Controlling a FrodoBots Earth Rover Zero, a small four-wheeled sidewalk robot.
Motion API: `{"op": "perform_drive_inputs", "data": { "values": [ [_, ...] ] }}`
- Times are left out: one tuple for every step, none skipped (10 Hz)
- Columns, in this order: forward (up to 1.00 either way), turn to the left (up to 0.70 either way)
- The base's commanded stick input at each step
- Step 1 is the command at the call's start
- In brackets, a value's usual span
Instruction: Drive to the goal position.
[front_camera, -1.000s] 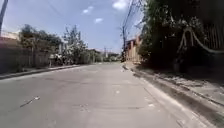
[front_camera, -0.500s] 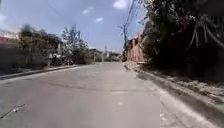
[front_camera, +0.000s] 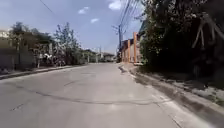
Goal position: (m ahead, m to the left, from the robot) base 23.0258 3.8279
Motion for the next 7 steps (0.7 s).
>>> {"op": "perform_drive_inputs", "data": {
  "values": [
    [1.0, 0.0],
    [1.0, 0.0],
    [1.0, 0.0],
    [1.0, 0.0],
    [1.0, 0.0],
    [1.0, 0.0],
    [1.0, 0.0]
  ]
}}
